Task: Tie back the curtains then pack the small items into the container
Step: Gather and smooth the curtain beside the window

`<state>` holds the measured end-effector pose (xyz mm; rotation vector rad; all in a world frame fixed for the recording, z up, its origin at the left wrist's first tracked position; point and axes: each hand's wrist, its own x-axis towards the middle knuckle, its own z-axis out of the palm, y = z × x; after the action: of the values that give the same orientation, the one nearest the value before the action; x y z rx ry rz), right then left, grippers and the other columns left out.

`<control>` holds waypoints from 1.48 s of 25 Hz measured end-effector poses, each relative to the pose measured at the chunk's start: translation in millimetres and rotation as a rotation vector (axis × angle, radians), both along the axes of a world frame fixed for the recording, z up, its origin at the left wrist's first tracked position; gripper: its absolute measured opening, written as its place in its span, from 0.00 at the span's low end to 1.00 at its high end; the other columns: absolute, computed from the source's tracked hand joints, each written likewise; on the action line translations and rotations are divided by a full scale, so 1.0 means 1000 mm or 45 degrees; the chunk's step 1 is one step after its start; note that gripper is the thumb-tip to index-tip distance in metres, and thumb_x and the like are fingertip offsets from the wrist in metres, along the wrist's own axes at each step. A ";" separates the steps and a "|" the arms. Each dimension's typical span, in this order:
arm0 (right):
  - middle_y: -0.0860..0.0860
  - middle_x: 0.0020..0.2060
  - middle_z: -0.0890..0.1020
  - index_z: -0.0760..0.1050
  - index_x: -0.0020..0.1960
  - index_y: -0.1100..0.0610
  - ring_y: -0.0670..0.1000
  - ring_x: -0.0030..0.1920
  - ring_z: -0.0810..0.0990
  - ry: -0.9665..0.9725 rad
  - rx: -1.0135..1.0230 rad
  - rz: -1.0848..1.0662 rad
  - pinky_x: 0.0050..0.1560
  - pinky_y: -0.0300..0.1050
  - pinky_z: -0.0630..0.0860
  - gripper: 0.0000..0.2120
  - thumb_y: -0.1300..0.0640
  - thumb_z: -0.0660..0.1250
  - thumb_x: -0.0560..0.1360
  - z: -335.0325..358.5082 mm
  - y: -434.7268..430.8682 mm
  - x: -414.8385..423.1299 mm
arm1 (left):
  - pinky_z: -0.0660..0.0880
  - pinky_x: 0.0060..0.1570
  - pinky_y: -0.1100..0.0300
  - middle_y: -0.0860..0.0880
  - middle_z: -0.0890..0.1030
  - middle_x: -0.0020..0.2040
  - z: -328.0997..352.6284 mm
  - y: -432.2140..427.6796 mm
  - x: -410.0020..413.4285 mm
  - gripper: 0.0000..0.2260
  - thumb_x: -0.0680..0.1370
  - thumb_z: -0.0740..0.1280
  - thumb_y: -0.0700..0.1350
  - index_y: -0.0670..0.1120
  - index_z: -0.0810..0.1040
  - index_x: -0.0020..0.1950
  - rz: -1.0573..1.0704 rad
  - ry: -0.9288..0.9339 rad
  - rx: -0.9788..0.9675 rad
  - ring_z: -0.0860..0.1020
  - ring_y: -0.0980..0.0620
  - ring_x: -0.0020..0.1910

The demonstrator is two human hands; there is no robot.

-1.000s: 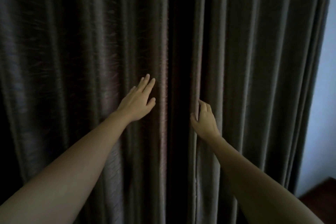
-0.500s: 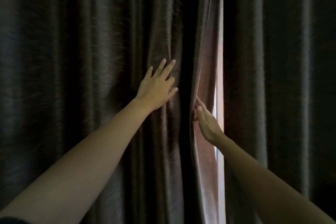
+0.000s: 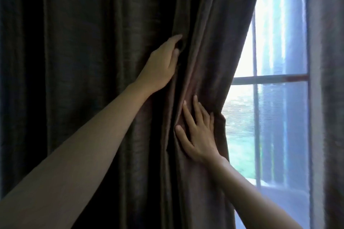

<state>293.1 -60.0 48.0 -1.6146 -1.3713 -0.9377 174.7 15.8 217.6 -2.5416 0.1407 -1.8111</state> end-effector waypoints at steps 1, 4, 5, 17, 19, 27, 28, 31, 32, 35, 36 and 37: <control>0.46 0.75 0.41 0.41 0.75 0.42 0.51 0.75 0.46 -0.008 0.019 0.011 0.70 0.52 0.40 0.32 0.34 0.46 0.75 0.000 0.011 -0.004 | 0.59 0.57 0.83 0.46 0.72 0.67 0.005 -0.002 -0.005 0.20 0.83 0.55 0.46 0.42 0.62 0.74 -0.021 -0.023 -0.085 0.72 0.53 0.64; 0.46 0.75 0.39 0.37 0.74 0.40 0.46 0.75 0.40 -0.003 0.046 0.099 0.71 0.49 0.34 0.32 0.32 0.40 0.74 0.004 0.041 -0.019 | 0.65 0.62 0.69 0.46 0.72 0.68 0.021 -0.011 -0.015 0.27 0.79 0.59 0.56 0.43 0.61 0.74 0.149 -0.052 -0.103 0.71 0.53 0.64; 0.46 0.75 0.38 0.37 0.74 0.39 0.45 0.75 0.38 0.012 0.044 0.154 0.70 0.47 0.31 0.31 0.31 0.39 0.74 0.006 0.050 -0.026 | 0.65 0.65 0.59 0.45 0.69 0.70 0.026 -0.012 -0.017 0.31 0.78 0.60 0.59 0.43 0.59 0.74 0.426 -0.079 0.000 0.69 0.49 0.67; 0.42 0.75 0.37 0.34 0.71 0.35 0.42 0.75 0.37 -0.015 -0.087 0.594 0.71 0.44 0.36 0.32 0.30 0.42 0.72 0.027 0.176 -0.118 | 0.45 0.66 0.28 0.39 0.31 0.75 0.053 0.110 -0.108 0.54 0.69 0.74 0.55 0.51 0.32 0.75 1.024 -0.298 -0.306 0.36 0.35 0.74; 0.42 0.75 0.39 0.36 0.72 0.35 0.43 0.75 0.39 -0.024 -0.132 0.656 0.73 0.46 0.40 0.32 0.30 0.44 0.72 0.032 0.204 -0.141 | 0.44 0.65 0.28 0.40 0.30 0.74 0.056 0.144 -0.135 0.55 0.69 0.74 0.54 0.53 0.31 0.74 1.045 -0.319 -0.439 0.36 0.34 0.74; 0.46 0.76 0.41 0.40 0.73 0.37 0.48 0.76 0.43 -0.008 -0.243 0.794 0.75 0.50 0.45 0.34 0.31 0.48 0.72 0.051 0.310 -0.218 | 0.53 0.70 0.35 0.41 0.34 0.76 0.067 0.265 -0.224 0.56 0.68 0.75 0.52 0.59 0.29 0.73 0.720 -0.373 -0.898 0.47 0.34 0.75; 0.47 0.77 0.41 0.40 0.74 0.37 0.50 0.77 0.43 0.001 -0.263 0.799 0.74 0.49 0.43 0.34 0.31 0.49 0.72 0.053 0.324 -0.227 | 0.58 0.71 0.42 0.40 0.43 0.78 0.065 0.277 -0.233 0.54 0.69 0.74 0.50 0.58 0.30 0.73 0.646 -0.366 -0.902 0.55 0.36 0.75; 0.49 0.77 0.42 0.42 0.75 0.39 0.51 0.76 0.43 0.025 -0.311 0.801 0.74 0.48 0.43 0.34 0.34 0.52 0.74 0.056 0.360 -0.250 | 0.67 0.59 0.58 0.42 0.65 0.73 0.061 0.306 -0.251 0.43 0.74 0.70 0.47 0.51 0.42 0.77 0.625 -0.335 -0.823 0.70 0.43 0.67; 0.49 0.77 0.42 0.42 0.75 0.40 0.52 0.76 0.43 0.030 -0.315 0.796 0.75 0.50 0.44 0.34 0.35 0.53 0.74 0.057 0.370 -0.257 | 0.68 0.55 0.59 0.43 0.69 0.71 0.059 0.312 -0.256 0.38 0.74 0.69 0.47 0.49 0.49 0.77 0.651 -0.342 -0.812 0.72 0.43 0.65; 0.49 0.77 0.42 0.43 0.75 0.42 0.53 0.77 0.43 0.054 -0.426 0.747 0.75 0.52 0.45 0.32 0.37 0.54 0.77 0.062 0.392 -0.275 | 0.72 0.52 0.53 0.41 0.74 0.63 0.051 0.331 -0.269 0.23 0.76 0.66 0.48 0.44 0.63 0.68 0.822 -0.315 -0.829 0.75 0.39 0.59; 0.48 0.77 0.41 0.43 0.75 0.42 0.53 0.77 0.43 0.054 -0.478 0.739 0.75 0.53 0.45 0.31 0.38 0.54 0.78 0.063 0.396 -0.279 | 0.72 0.52 0.52 0.41 0.74 0.63 0.050 0.336 -0.273 0.21 0.77 0.65 0.48 0.42 0.65 0.66 0.875 -0.288 -0.840 0.75 0.38 0.59; 0.48 0.77 0.41 0.43 0.76 0.42 0.53 0.77 0.42 0.048 -0.506 0.744 0.74 0.52 0.45 0.31 0.38 0.53 0.78 0.063 0.398 -0.281 | 0.71 0.51 0.53 0.40 0.74 0.63 0.050 0.340 -0.278 0.20 0.77 0.65 0.48 0.42 0.66 0.65 0.915 -0.259 -0.837 0.75 0.38 0.60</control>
<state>11.7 337.5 111.3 -1.3571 -1.9420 -0.2978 -102.8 355.6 267.9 -2.1881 -1.3729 -1.9409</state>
